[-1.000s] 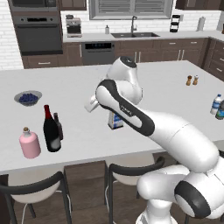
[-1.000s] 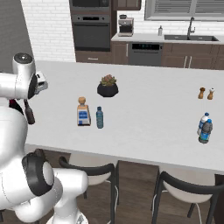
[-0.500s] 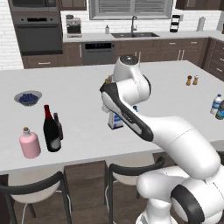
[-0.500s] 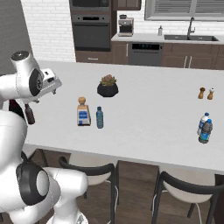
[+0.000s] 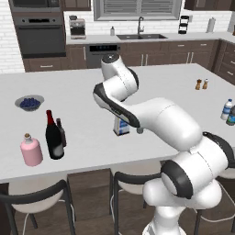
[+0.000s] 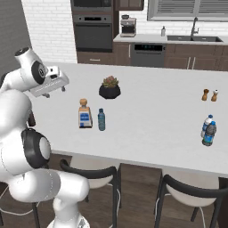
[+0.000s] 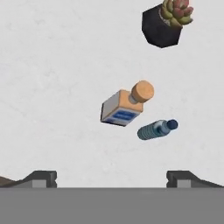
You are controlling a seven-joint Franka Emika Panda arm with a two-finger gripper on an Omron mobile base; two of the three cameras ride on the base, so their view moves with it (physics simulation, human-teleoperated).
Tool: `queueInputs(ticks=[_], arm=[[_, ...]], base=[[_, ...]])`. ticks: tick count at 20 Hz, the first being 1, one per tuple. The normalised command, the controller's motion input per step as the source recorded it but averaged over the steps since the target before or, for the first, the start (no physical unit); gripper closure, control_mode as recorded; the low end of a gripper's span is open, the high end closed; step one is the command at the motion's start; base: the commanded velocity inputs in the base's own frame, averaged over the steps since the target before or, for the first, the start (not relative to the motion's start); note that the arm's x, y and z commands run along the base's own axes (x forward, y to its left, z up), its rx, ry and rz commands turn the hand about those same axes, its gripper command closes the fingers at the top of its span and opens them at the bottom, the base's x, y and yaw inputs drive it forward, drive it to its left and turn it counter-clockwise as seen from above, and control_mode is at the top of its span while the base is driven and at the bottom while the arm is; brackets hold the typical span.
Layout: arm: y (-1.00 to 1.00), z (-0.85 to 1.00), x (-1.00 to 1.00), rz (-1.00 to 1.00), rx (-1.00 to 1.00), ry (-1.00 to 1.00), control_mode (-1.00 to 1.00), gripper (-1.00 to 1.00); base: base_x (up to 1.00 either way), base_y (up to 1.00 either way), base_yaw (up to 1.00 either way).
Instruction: Move the plastic bottles in the middle to the plastics group, and the glass bottles in the middle to the glass group.
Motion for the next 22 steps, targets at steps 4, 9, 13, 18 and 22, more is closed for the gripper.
queueInputs(ticks=[4,9,13,18,22], arm=[[-0.23,-0.04,0.56,-0.15,0.18,-0.02,-1.00,-1.00],[-0.40,-0.26,0.68,-0.05,0.27,-0.01,-1.00,-1.00],[-0.49,-0.61,0.59,-0.01,0.20,0.00,-1.00,-1.00],[-0.19,-0.60,0.32,0.00,0.16,0.00,-1.00,-1.00],[-0.01,-0.29,0.29,0.00,0.07,0.00,-1.00,-1.00]], base=[[0.00,0.00,0.00],[0.00,0.00,0.00],[0.00,0.00,0.00],[0.00,0.00,0.00],[0.00,0.00,0.00]])
